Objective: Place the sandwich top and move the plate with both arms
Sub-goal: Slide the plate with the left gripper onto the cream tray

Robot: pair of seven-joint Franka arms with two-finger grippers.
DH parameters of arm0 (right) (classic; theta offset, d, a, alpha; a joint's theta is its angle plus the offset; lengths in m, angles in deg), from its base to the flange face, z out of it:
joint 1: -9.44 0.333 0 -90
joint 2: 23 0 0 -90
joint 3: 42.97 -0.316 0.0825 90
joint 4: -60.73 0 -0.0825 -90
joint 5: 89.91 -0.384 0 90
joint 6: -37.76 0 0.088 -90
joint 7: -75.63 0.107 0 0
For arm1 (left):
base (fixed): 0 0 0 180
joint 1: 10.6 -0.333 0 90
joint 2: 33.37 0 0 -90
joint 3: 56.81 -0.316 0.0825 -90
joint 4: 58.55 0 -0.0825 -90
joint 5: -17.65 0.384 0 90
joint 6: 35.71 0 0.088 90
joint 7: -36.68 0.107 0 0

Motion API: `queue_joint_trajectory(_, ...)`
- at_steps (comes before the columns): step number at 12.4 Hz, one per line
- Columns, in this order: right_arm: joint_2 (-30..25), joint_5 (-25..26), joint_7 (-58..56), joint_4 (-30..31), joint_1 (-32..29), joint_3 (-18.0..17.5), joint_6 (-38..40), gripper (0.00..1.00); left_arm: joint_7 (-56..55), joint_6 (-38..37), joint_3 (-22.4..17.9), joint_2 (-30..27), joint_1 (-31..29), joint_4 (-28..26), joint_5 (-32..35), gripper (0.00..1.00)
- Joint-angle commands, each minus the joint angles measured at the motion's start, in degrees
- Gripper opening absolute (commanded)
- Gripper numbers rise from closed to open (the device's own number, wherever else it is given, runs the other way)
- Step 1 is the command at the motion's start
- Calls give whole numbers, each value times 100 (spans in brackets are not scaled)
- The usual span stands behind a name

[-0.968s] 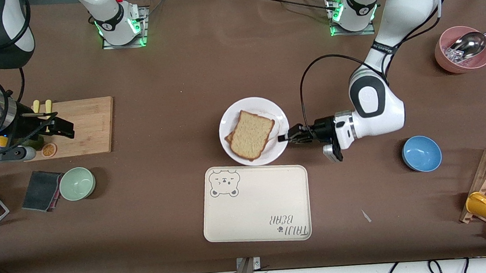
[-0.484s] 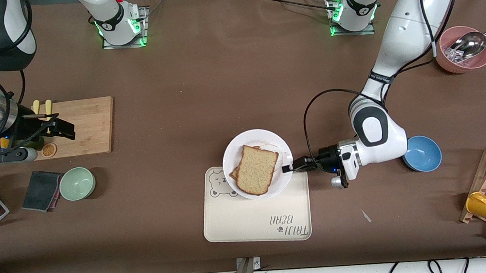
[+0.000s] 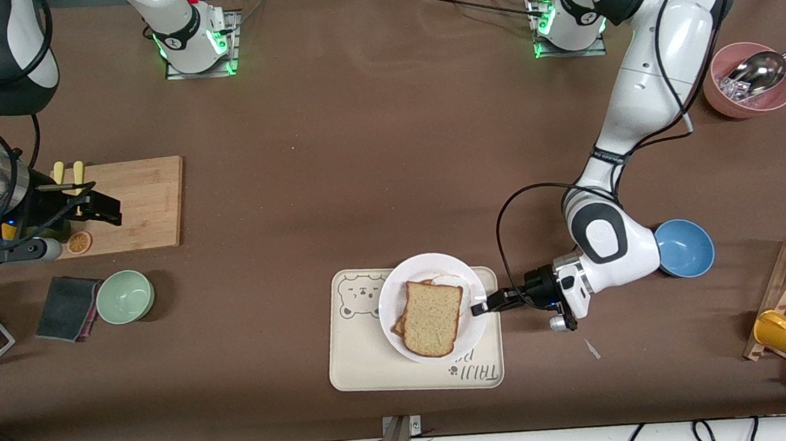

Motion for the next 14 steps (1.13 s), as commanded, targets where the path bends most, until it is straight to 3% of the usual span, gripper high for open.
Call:
queue_joint_trajectory(1,-70,-56,-160,97,-23,10,-98,100,-73,190,-41,408,225,533,-179,0)
queue_joint_trajectory(6,-70,-56,-160,97,-23,10,-89,100,-20,490,-41,628,340,542,-179,0)
queue_joint_trajectory(7,-70,-56,-160,97,-23,10,-98,100,-29,490,-41,620,349,542,-179,15)
queue_joint_trajectory(8,-70,-56,-160,97,-23,10,-89,100,-20,490,-41,585,332,516,-179,85)
queue_joint_trajectory(9,-70,-56,-160,97,-23,10,-89,100,-11,490,-50,523,331,481,-136,100)
queue_joint_trajectory(11,-70,-56,-160,97,-23,10,-89,100,-55,490,-119,270,305,410,-109,100)
queue_joint_trajectory(14,-70,-74,-160,97,-23,1,-89,100,-449,429,-322,-310,279,78,591,100)
